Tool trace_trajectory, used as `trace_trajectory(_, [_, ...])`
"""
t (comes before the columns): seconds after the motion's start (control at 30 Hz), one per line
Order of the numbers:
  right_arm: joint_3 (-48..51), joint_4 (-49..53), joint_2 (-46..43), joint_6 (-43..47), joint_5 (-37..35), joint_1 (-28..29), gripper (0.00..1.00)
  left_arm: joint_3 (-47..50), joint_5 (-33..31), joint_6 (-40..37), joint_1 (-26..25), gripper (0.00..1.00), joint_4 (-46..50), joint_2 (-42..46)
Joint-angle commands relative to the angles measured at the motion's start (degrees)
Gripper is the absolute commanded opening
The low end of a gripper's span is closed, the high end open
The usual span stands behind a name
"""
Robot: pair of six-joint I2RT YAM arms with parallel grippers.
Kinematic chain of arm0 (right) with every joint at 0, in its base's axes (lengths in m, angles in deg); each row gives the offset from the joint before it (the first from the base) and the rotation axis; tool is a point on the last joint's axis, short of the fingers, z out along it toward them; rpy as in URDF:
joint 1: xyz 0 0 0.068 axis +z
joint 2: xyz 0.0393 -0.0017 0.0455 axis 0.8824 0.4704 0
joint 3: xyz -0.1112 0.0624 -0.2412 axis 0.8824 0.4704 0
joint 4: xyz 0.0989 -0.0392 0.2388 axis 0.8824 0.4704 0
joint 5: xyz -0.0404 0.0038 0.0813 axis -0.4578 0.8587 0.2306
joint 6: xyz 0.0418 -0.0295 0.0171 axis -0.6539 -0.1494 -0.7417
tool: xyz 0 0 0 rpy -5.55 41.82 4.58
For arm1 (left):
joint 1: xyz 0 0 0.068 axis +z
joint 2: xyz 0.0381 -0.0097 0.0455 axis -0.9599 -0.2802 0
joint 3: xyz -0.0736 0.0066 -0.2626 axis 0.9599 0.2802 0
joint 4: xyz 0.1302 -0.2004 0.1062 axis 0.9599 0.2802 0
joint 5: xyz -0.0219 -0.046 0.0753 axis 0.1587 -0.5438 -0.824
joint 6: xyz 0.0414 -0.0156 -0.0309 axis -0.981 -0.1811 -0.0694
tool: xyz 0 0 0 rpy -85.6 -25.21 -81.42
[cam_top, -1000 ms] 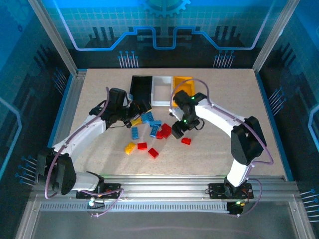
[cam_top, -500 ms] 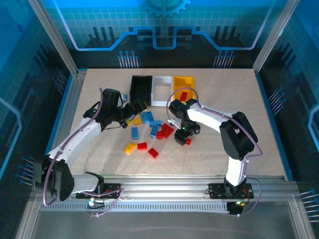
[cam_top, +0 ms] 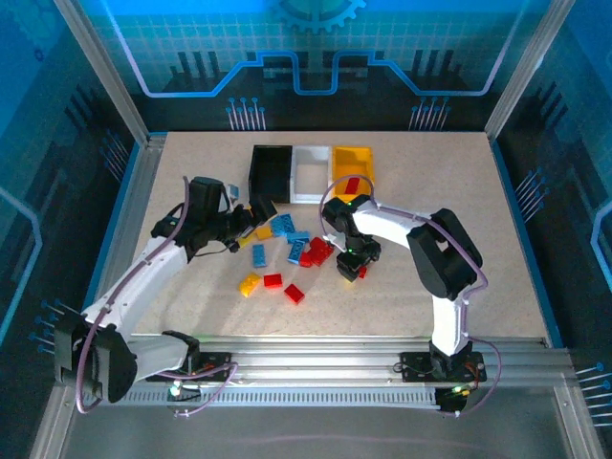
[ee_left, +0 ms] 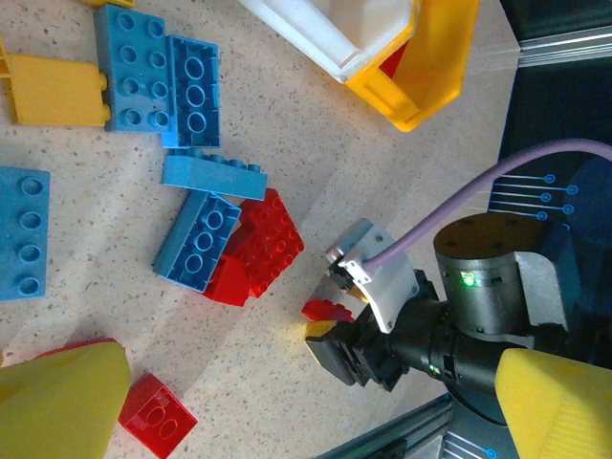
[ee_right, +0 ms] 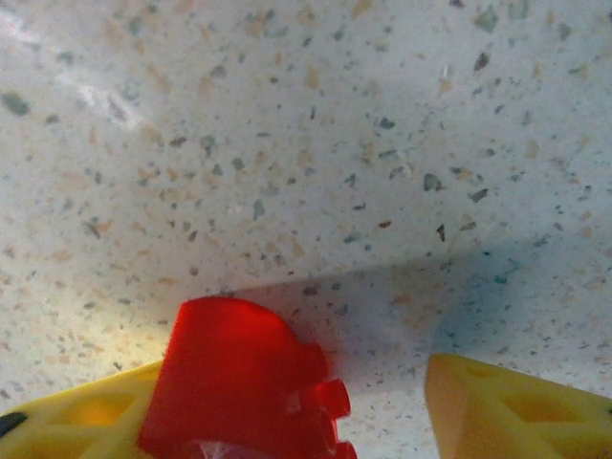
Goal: Sort the legos into containers by color
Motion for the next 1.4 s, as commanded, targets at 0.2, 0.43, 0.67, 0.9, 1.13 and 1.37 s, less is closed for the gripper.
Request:
trace_trajectory(0.2, [0.03,-0.13,1.19,-1.04,1.91,-0.85,0.39,0.61,-0.88,0.68,0.44,0.99,2.24,1.16])
trace_trajectory(0.43, [-0.18,-0.45,-1.06,-2.23,4.28,-1.7,0.32,0.37,-0.8,0.71,0.44,0.99,1.67,0.01])
trace_trajectory(0.67, [-3.28,-1.54,-6.46,-6.73,18.32,-7.01,0.3,-0.36,-0.22,0.53,0.44,0.99,1.05,-1.12])
trace_trajectory(0.9, [-8.64,-7.77,-10.02,-18.14,36.98,-17.02,0.3,-0.71,0.72,0.42,0.44,0.99,1.3,-1.94])
trace_trajectory(1.13, [-9.78,-19.29,-7.98,-34.05,42.82,-25.1,0.31,-0.63,0.85,-0.62,0.44,0.99,3.77,-0.73])
trace_trajectory(1.37, [-18.2,-20.34,0.09,-40.9,39.0,-26.92,0.31,1.21,1.06,-0.79,0.35,0.99,5.67,1.35])
